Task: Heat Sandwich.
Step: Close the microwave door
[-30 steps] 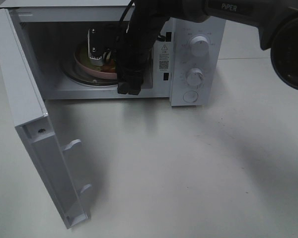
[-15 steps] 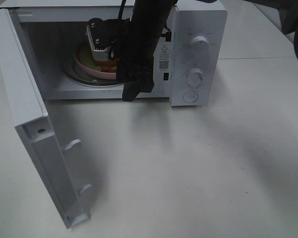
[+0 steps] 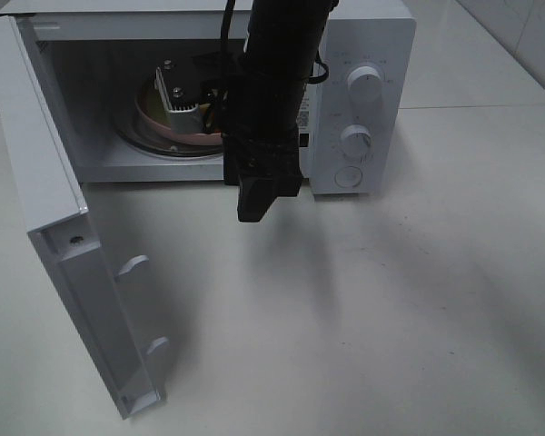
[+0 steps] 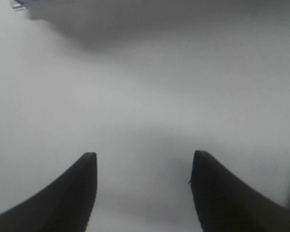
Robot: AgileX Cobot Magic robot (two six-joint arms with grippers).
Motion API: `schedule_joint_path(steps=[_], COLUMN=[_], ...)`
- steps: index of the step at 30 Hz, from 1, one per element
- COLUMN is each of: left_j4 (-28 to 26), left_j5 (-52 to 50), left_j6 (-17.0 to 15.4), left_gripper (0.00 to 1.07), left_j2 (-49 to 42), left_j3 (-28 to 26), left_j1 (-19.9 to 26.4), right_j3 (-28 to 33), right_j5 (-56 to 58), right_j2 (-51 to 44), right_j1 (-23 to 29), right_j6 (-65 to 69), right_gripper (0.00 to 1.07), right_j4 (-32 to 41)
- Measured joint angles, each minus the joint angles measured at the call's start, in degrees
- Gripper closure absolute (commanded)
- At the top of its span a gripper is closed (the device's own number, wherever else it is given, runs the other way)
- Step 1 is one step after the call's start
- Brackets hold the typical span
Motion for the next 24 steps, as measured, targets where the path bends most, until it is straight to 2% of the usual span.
schedule_joint_path(steps=[6, 7, 13, 16, 24], left_j4=[0.0, 0.0, 0.0, 0.0, 0.0], left_j5=[0.0, 0.0, 0.0, 0.0, 0.0], left_j6=[0.0, 0.0, 0.0, 0.0, 0.0], left_gripper=[0.36, 0.36, 0.36, 0.36, 0.36], left_j2=[0.0, 0.0, 0.0, 0.0, 0.0], left_j3=[0.0, 0.0, 0.0, 0.0, 0.0], left_j1=[0.0, 0.0, 0.0, 0.0, 0.0], right_j3=[6.9, 9.7, 16.7, 22.9, 30.3], right_j5=[0.1, 0.0, 0.0, 0.0, -0.7], right_j2=[-5.0, -7.3, -13.5, -18.6, -26.1], right_j1=[0.2, 0.2, 0.2, 0.2, -1.4], right_j6=[9.7, 13.0, 19.7, 23.7, 34.4], right_gripper=[0.5, 0.5, 0.5, 0.5, 0.5], right_j4=[-3.7, -4.5, -4.8, -4.8, -4.7])
